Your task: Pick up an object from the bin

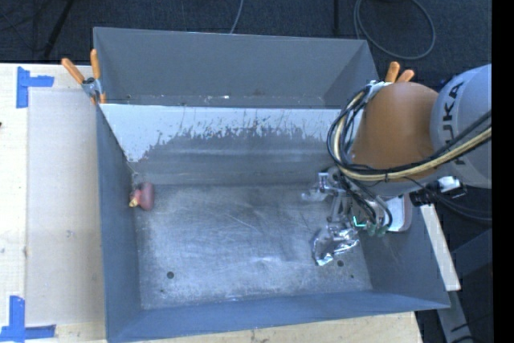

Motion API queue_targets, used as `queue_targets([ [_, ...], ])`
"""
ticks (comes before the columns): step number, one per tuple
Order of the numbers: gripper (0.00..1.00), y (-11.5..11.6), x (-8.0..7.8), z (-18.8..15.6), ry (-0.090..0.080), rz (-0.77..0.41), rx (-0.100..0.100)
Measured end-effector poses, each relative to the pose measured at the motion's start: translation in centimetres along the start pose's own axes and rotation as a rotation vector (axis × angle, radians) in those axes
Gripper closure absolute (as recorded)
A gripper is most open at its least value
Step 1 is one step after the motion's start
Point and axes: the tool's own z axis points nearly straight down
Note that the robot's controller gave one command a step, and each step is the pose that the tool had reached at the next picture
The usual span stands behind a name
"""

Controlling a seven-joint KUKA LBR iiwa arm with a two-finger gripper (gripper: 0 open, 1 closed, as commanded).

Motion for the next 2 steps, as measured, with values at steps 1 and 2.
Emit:
queue_targets([
  [1,0.0,-3.2,2.1,3.8,-0.002,-0.062,0.001],
  [2,0.0,-6.7,0.4,7.0,-0.01,-0.044,-0.004],
])
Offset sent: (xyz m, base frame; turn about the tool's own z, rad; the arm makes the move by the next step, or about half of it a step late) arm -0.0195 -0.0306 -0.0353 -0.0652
